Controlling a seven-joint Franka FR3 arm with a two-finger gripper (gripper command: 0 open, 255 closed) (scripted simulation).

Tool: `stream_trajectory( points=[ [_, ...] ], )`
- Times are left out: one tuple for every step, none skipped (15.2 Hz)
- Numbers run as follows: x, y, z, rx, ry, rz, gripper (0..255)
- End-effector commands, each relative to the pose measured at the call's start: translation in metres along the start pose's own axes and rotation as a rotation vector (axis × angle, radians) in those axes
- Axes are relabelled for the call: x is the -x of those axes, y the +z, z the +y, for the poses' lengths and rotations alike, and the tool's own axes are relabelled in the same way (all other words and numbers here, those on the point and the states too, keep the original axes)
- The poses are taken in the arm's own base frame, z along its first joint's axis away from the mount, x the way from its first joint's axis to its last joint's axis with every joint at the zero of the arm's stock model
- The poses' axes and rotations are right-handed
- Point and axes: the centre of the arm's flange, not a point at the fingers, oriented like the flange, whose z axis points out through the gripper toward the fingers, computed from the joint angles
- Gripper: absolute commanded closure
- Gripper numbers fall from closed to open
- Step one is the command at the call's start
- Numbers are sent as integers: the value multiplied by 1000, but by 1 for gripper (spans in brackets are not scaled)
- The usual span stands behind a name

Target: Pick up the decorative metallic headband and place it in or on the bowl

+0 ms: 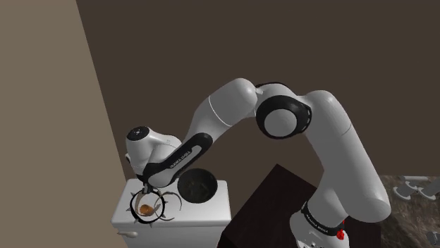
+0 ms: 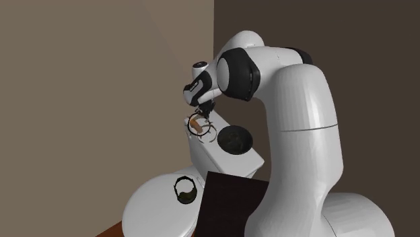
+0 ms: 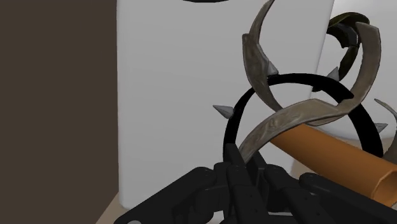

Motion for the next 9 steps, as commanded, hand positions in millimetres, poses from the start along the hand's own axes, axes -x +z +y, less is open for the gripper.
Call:
stream_trajectory(
  points=[
    [0, -10, 1, 0, 0, 0, 255],
    [0, -15, 1, 0, 0, 0, 255],
    [0, -20, 2, 0, 0, 0, 255],
    [0, -25, 2, 0, 0, 0, 255],
    [0, -31, 2, 0, 0, 0, 255],
    [0, -36, 3, 0, 0, 0, 255],
    [0, -41, 3, 0, 0, 0, 255],
    [0, -47, 4, 0, 0, 0, 255],
    [0, -52, 4, 0, 0, 0, 255]
  ],
)
